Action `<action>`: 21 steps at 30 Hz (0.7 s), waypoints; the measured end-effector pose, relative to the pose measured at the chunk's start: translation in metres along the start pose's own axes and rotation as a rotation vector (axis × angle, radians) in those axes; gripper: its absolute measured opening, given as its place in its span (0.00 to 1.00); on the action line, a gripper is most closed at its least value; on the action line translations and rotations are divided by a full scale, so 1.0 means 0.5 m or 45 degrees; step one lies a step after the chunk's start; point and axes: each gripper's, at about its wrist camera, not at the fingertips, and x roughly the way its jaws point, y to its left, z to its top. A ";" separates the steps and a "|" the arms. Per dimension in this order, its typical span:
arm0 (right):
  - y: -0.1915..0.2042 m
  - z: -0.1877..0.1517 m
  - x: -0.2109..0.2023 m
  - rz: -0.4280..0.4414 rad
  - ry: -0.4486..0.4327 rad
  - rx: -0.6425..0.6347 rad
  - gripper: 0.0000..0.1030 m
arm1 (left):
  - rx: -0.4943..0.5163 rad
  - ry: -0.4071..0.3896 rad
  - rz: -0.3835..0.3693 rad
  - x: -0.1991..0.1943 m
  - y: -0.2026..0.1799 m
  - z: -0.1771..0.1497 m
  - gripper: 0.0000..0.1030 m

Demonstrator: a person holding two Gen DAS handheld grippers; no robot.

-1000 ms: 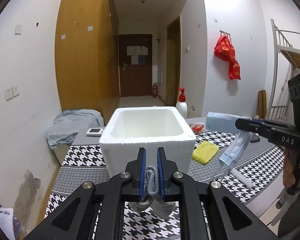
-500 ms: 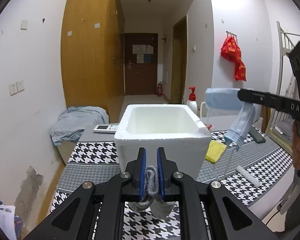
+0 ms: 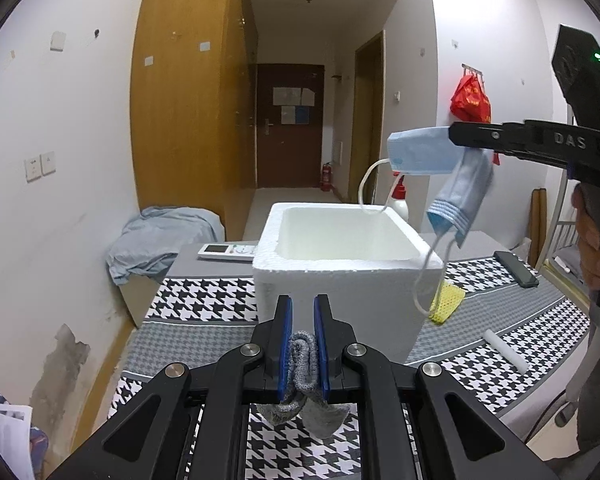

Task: Organize soft objects
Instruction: 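Lift the blue face mask with the right tool and carry it over the foam box, then lower the face mask into the foam box and open the right tool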

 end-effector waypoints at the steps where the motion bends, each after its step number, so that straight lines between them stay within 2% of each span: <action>1: 0.001 0.003 0.007 -0.001 0.003 -0.002 0.20 | -0.001 0.000 0.003 0.000 0.001 -0.001 0.12; 7: 0.005 0.016 0.047 -0.015 0.026 -0.021 0.20 | -0.009 0.008 0.015 0.000 0.008 -0.008 0.12; 21: -0.012 0.007 0.173 -0.020 0.201 -0.014 0.21 | -0.040 0.024 0.039 0.015 0.034 -0.011 0.12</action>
